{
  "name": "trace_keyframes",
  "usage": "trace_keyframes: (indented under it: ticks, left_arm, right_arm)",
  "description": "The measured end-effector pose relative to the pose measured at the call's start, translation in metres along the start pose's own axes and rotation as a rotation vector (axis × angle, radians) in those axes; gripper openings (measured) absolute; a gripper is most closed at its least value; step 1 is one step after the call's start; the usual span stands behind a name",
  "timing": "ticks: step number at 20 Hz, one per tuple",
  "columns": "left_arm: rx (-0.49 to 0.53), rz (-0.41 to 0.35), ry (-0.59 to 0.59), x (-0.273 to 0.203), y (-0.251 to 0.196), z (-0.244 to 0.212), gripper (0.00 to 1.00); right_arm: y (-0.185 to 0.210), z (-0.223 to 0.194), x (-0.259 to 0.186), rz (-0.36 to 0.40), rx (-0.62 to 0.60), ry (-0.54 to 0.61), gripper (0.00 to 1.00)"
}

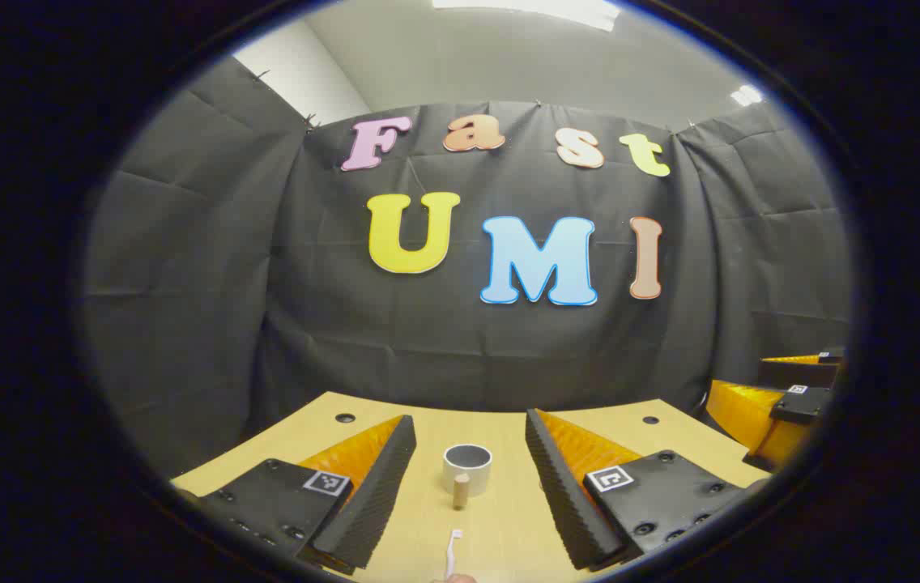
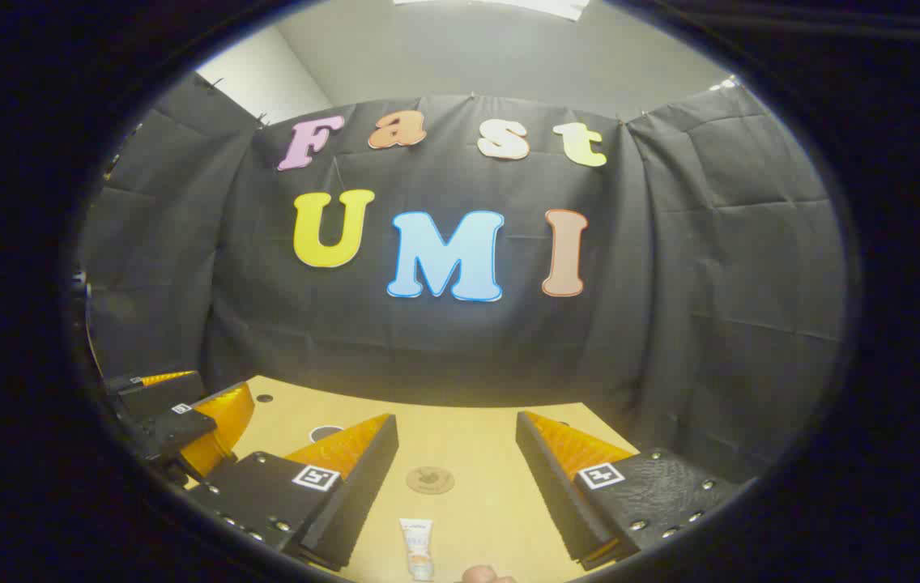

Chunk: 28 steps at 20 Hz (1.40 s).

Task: Put the toothbrush and toothpaste on the desktop into the cup, then pick up the cup and place it on the coaster on the desktop.

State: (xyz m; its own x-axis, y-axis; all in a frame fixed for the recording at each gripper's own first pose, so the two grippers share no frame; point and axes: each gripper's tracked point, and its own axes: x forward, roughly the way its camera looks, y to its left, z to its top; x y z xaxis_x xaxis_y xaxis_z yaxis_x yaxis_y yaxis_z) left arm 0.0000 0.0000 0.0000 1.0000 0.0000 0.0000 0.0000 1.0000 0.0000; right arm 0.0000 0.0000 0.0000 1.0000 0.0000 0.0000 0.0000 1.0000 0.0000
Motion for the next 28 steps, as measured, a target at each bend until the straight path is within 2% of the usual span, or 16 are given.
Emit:
trace_keyframes:
  ticks: [8,21,25,28]
  left_arm:
    - [0.02,-0.025,0.008,0.013,-0.012,-0.003,0.9]
    - [0.03,-0.044,0.01,0.019,-0.019,-0.003,0.9]
    - [0.041,-0.067,0.071,0.023,-0.024,-0.022,0.9]
    - [0.004,-0.075,0.151,0.023,-0.024,-0.043,0.9]
  right_arm:
    - [-0.008,-0.005,0.008,0.0,-0.007,0.016,0.91]
    - [0.006,-0.018,0.016,0.047,-0.016,0.062,0.91]
    - [0.012,-0.035,0.017,0.073,-0.026,0.128,0.91]
    - [0.018,-0.049,0.02,0.092,-0.013,0.183,0.91]
